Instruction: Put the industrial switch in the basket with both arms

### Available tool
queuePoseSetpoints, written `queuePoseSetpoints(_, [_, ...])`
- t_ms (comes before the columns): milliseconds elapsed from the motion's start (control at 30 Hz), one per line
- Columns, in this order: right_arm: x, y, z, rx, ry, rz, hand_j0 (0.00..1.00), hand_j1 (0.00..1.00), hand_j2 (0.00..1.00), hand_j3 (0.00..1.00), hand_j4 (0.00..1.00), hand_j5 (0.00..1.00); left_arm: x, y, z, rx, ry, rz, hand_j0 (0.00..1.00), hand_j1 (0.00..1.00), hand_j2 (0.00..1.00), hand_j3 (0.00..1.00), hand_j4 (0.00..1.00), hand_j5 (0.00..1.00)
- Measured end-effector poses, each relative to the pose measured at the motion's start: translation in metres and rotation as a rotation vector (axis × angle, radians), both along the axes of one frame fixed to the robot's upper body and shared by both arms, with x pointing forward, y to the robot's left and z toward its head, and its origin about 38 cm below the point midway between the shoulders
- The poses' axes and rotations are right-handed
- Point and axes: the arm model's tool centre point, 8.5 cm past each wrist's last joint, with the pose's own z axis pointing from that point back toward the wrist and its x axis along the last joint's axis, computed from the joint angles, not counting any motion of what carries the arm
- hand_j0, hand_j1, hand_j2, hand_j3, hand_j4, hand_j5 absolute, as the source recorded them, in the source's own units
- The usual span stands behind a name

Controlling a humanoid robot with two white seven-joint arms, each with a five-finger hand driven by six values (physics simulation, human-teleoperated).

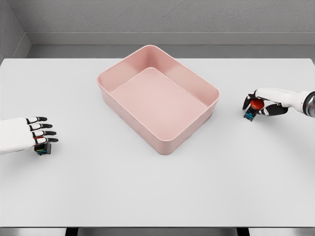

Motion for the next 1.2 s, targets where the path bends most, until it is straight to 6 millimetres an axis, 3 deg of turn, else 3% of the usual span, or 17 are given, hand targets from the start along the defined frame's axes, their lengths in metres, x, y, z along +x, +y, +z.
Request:
queuePoseSetpoints(133, [0.000,0.000,0.000,-0.003,0.001,0.001,0.46,0.46,0.46,0.46,0.46,0.46,0.000,-0.002,-0.003,-0.002,0.001,-0.003,0.92,0.92,0.92,0.92,0.92,0.92])
queuePoseSetpoints(233, [0.000,0.000,0.000,-0.004,0.001,0.002,0.46,0.46,0.46,0.46,0.46,0.46,0.000,-0.002,-0.004,0.002,-0.001,-0.005,0.75,0.75,0.75,0.75,0.75,0.75])
queuePoseSetpoints(400, [0.000,0.001,0.001,-0.004,-0.003,0.004,0.46,0.46,0.46,0.46,0.46,0.46,0.000,-0.002,-0.005,0.009,-0.004,-0.010,0.60,0.60,0.60,0.60,0.60,0.60])
queuePoseSetpoints(467, [0.000,0.001,0.003,-0.007,-0.006,0.005,0.46,0.46,0.46,0.46,0.46,0.46,0.000,-0.003,-0.005,0.010,-0.006,-0.011,0.47,0.47,0.47,0.47,0.47,0.47])
queuePoseSetpoints(500, [0.000,0.000,0.003,-0.008,-0.007,0.005,0.46,0.46,0.46,0.46,0.46,0.46,0.000,-0.003,-0.005,0.008,-0.006,-0.011,0.46,0.46,0.46,0.46,0.46,0.46])
queuePoseSetpoints(533, [0.000,0.000,0.005,-0.009,-0.010,0.006,0.46,0.46,0.46,0.46,0.46,0.46,0.000,-0.003,-0.005,0.011,-0.007,-0.012,0.36,0.36,0.36,0.36,0.36,0.36])
queuePoseSetpoints(667, [0.000,0.000,0.007,-0.010,-0.015,0.008,0.46,0.46,0.46,0.46,0.46,0.46,0.001,-0.003,-0.006,0.026,-0.013,-0.018,0.24,0.24,0.24,0.24,0.24,0.24])
queuePoseSetpoints(733, [0.002,0.000,0.011,-0.010,-0.025,0.008,0.46,0.46,0.46,0.46,0.46,0.46,0.001,-0.002,-0.006,0.041,-0.008,-0.011,0.12,0.12,0.12,0.12,0.12,0.12])
queuePoseSetpoints(933, [0.005,0.001,0.020,-0.011,-0.044,0.010,0.46,0.46,0.46,0.46,0.46,0.46,0.002,0.000,-0.006,0.063,0.021,0.024,0.00,0.00,0.00,0.00,0.00,0.00])
queuePoseSetpoints(1200, [0.006,0.002,0.029,-0.013,-0.064,0.014,0.46,0.46,0.46,0.46,0.46,0.46,0.005,-0.002,-0.005,0.061,0.026,0.032,0.00,0.00,0.00,0.00,0.00,0.00])
